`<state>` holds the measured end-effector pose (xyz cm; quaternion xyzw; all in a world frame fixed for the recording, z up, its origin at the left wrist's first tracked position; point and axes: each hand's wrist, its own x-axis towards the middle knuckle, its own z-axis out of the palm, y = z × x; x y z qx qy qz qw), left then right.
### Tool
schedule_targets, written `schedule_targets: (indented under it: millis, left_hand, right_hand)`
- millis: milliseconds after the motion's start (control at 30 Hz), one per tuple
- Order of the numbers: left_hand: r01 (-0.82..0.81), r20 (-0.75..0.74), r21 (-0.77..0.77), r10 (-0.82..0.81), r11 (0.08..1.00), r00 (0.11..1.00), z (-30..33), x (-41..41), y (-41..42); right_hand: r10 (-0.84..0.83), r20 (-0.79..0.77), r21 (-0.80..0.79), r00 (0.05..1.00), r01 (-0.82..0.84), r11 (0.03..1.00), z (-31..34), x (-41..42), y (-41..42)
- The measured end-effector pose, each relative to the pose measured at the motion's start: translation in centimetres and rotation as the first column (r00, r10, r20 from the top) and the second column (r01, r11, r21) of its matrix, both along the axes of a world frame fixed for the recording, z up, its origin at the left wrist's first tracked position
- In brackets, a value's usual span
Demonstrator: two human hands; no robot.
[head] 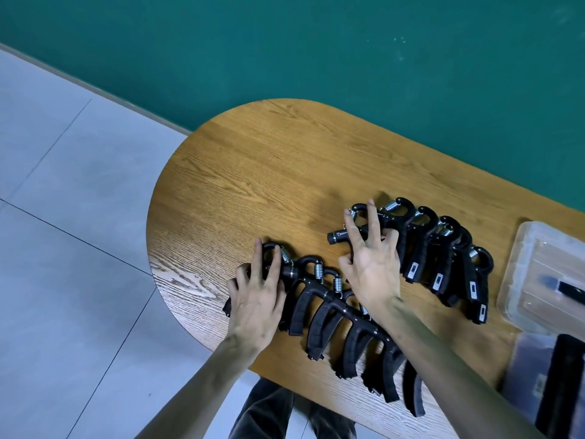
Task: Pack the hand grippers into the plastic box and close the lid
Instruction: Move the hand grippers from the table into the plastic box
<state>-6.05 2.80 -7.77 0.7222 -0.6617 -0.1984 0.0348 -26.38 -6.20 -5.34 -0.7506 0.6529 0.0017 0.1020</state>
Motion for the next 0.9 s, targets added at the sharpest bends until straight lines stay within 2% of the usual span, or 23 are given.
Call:
schedule_targets:
  millis: [133, 400, 467, 567, 667, 900]
  left_hand:
    - [-0.043, -0.018, -0.013, 0.043, 0.999, 0.999, 1.2, -1.3, -0.9]
    - [-0.002, -0.037, -0.051, 0.0, 0.999, 0.999, 5.2, -6.2, -1.3]
    - [0.043, -0.019, -0.121, -0.046, 0.992, 0.999, 7.9, -9.8, -0.5]
    - [0.006, -0.007, -0.138, -0.007, 0.99, 1.0, 8.1, -10.9, -0.3]
    - [0.047, 0.019, -0.144, -0.045, 0.988, 0.999, 9.9, -13.6, 0.8]
    - [0.124, -0.049, -0.223, -0.138, 0.967, 0.989, 15.7, -22.5, 4.4]
  right_hand:
    - [-0.008, 0.006, -0.032, 1.0, 0.008, 0.999, 1.7, -1.1, 1.3]
    - [-0.039, 0.046, -0.126, 0.998, 0.044, 0.991, 5.5, -4.5, 4.1]
    - [-0.096, 0.079, -0.145, 0.992, 0.107, 0.984, 8.3, -7.7, 6.1]
    - [-0.12, 0.106, -0.154, 0.987, 0.136, 0.979, 8.5, -8.0, 7.2]
    - [-0.173, 0.127, -0.146, 0.977, 0.191, 0.971, 10.1, -9.9, 9.3]
    - [-0.282, 0.165, -0.161, 0.945, 0.308, 0.938, 15.8, -17.2, 14.8]
